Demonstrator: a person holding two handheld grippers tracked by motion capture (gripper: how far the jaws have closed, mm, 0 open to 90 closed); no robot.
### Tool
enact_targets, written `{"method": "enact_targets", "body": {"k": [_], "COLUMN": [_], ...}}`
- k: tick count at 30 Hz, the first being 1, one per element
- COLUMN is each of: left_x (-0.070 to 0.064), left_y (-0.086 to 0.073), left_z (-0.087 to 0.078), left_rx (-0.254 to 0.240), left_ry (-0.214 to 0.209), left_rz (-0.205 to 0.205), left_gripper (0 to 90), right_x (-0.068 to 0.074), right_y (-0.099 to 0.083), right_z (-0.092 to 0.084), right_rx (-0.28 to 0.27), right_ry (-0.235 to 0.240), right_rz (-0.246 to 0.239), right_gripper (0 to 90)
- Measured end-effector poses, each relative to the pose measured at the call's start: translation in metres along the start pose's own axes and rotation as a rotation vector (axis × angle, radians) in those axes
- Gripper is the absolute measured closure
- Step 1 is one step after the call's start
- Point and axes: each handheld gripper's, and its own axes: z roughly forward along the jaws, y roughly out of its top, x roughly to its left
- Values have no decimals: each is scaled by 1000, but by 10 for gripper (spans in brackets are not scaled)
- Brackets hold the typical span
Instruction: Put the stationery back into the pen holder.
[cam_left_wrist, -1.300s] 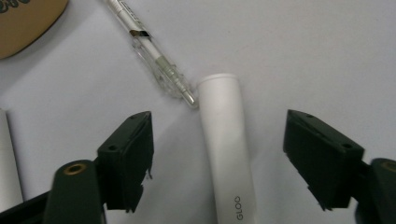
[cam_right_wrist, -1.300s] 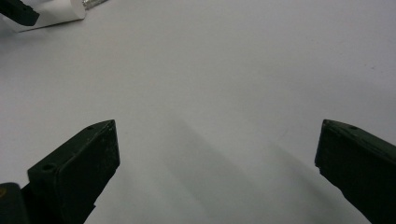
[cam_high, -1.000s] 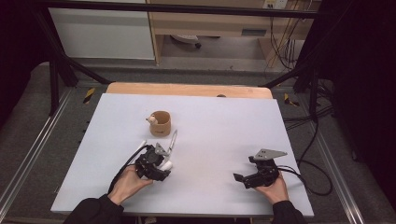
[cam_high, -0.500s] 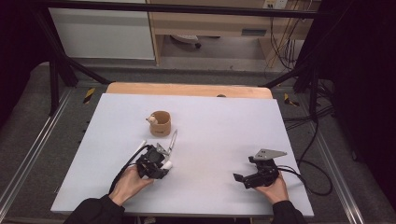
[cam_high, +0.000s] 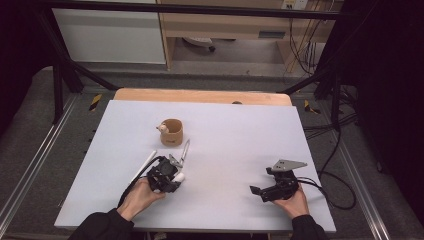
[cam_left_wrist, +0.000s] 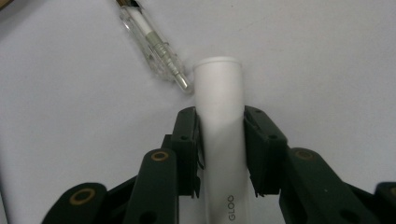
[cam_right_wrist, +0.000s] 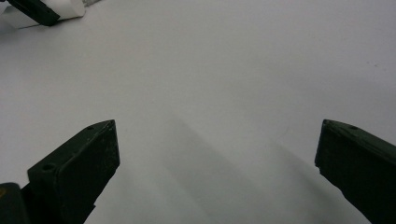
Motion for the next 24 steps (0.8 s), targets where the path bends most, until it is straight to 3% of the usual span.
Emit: {"method": "enact_targets", "body": {"k": [10,16,24], "left_x": [3,4,6], "left_y": [0,-2,-5], "left_z": [-1,-5,-15], "left_rx": [1,-21,-56], "left_ry": [-18,-44,-43], "left_rz": [-6,-7,-3], "left_gripper": [678,681,682], "right_x": [0,0,0], "right_y": [0,0,0], "right_z": [0,0,0], "right_rx": [1,2,0], "right_ry": [0,0,1], "right_rz": [-4,-4,-3], "right_gripper": [6,6,6]}}
